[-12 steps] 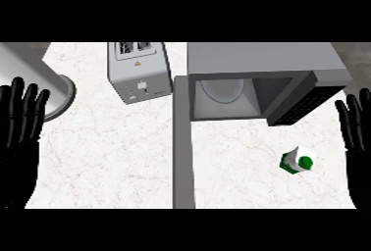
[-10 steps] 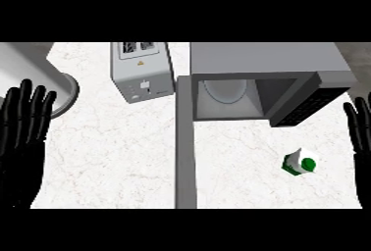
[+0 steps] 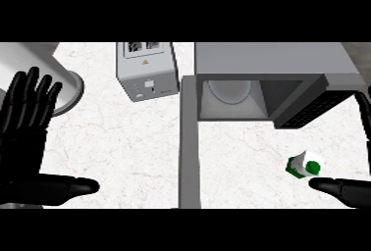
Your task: Pick up the milk, place it into the microwave and close the microwave
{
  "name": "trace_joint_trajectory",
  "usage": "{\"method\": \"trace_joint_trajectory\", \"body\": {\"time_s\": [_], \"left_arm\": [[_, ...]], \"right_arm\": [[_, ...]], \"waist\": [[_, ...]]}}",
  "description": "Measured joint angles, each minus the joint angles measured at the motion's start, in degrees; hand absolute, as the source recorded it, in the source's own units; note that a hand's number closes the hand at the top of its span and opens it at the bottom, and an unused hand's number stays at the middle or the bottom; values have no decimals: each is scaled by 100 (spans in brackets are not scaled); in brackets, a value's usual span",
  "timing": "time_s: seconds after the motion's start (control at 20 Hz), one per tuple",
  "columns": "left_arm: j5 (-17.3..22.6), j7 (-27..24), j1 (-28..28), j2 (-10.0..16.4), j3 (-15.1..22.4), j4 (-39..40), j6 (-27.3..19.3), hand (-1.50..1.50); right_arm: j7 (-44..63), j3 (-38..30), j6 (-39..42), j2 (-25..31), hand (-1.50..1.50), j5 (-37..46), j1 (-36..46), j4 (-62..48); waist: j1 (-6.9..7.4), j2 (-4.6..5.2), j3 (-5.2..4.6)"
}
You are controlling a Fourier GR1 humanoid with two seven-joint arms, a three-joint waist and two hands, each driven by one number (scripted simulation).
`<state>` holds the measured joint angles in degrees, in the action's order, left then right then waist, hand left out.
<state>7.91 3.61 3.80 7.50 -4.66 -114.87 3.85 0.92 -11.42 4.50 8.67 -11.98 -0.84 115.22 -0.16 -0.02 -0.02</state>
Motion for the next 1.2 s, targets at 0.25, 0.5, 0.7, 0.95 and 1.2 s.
{"method": "trace_joint_trajectory", "body": {"time_s": [0.25,0.5,0.7,0.95,1.2], "left_arm": [[232,138,-491,-21,-89,-375,175,-150],[197,154,-893,-144,-1,-749,251,-150],[157,124,-1155,-216,60,-954,345,-150],[311,157,-1419,-212,-50,-1205,490,-150],[325,113,-1683,-303,3,-1369,612,-150]], "right_arm": [[92,-305,135,103,-150,-283,-3,-156],[-124,-355,246,51,-150,-115,-192,-399],[-399,-360,326,-17,-150,69,-316,-753],[-954,-434,509,-34,-150,249,-425,-1512],[-1673,-535,630,-35,-150,527,-605,-2281]], "waist": [[20,-3,1],[27,-4,1],[28,-3,2],[34,0,5],[35,-1,3]]}}
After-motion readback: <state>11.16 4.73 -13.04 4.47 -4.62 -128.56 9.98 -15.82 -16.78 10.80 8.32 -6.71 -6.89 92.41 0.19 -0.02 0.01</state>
